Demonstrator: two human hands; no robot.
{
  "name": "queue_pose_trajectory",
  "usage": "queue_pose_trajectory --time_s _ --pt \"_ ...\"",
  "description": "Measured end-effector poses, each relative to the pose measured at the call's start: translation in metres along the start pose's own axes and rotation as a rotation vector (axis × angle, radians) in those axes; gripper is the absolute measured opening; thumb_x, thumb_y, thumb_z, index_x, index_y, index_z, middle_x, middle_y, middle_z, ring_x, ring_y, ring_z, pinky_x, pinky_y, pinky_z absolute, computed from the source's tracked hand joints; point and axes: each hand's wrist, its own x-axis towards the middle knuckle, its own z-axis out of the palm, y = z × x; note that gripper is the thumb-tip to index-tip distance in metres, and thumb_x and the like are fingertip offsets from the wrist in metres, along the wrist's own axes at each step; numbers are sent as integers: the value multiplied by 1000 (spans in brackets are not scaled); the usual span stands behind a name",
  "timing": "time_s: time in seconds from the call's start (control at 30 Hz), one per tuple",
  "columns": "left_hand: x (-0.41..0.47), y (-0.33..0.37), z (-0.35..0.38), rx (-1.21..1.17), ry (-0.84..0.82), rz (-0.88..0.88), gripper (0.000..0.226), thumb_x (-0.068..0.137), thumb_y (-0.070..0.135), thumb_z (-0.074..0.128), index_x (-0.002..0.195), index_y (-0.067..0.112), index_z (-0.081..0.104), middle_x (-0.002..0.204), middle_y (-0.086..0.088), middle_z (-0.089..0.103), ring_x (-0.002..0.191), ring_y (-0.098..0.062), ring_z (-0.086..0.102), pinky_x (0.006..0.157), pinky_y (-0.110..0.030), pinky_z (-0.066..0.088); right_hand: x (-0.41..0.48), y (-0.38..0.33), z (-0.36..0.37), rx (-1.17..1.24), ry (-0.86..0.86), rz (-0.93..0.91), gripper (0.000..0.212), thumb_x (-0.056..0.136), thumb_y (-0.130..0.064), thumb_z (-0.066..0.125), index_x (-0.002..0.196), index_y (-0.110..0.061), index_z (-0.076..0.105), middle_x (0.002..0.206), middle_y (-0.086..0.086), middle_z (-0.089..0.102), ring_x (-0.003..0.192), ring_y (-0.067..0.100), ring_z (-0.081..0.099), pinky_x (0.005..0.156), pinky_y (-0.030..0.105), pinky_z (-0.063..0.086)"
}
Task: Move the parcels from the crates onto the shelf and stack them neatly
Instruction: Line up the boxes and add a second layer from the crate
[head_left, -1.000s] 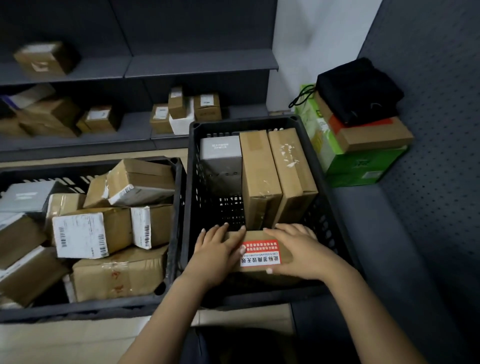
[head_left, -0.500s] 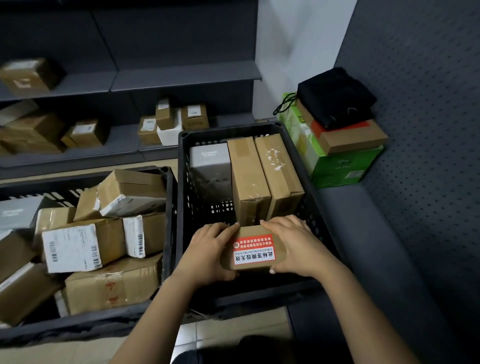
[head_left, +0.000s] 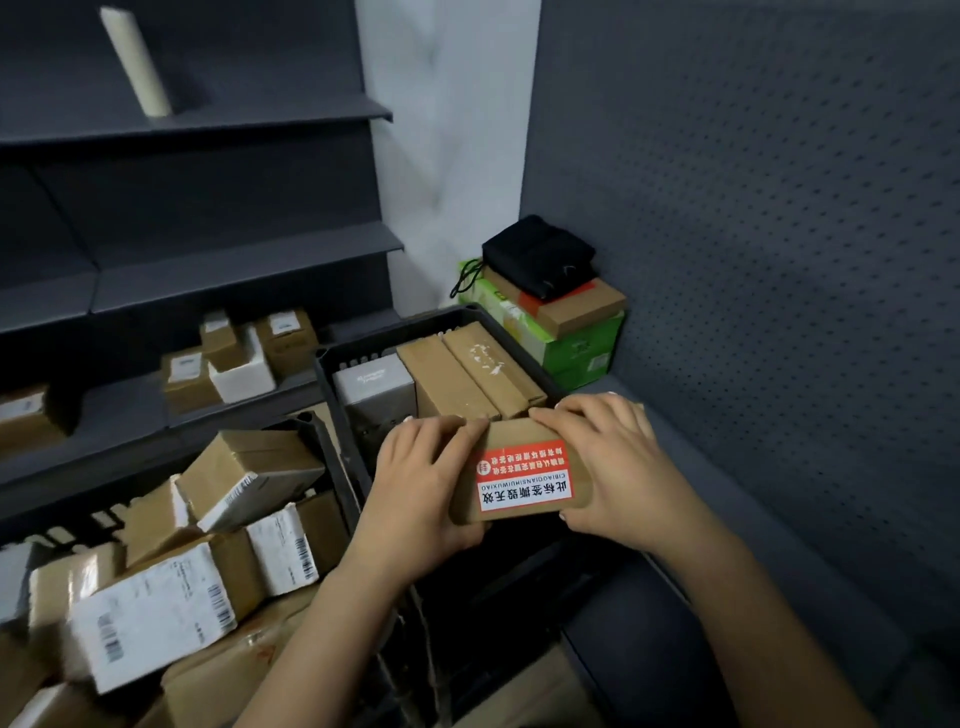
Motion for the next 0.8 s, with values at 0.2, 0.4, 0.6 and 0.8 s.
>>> queue_pose_trajectory --time_s 0.2,0.4,0.6,0.8 --pt "-13 35 -34 -67 72 208 92 66 52 65 147 27 29 137 3 40 130 -17 32 116 -38 5 -65 -42 -34 -122 221 152 77 63 -32 77 133 -27 47 127 -4 45 122 20 36 112 37 17" --pt "3 102 -53 -176 223 416 87 64 36 78 142 22 42 133 -3 47 124 -23 41 117 -39 5 -131 -55 -85 -326 415 303 76 65 -20 79 133 -22 47 131 6 49 119 29 41 108 45 23" --pt "19 199 -57 -269 346 633 87 60 26 85 139 18 49 131 -6 50 123 -23 41 116 -43 5 -217 -41 -153 -542 440 444 89 66 -20 78 145 -20 38 139 10 47 126 31 37 111 42 15" --pt "21 333 -45 -337 473 809 86 61 27 84 139 20 47 134 -6 50 124 -25 41 116 -52 5 -331 -16 -215 -710 538 561 78 70 -21 76 141 -17 45 140 10 48 127 32 41 115 48 17"
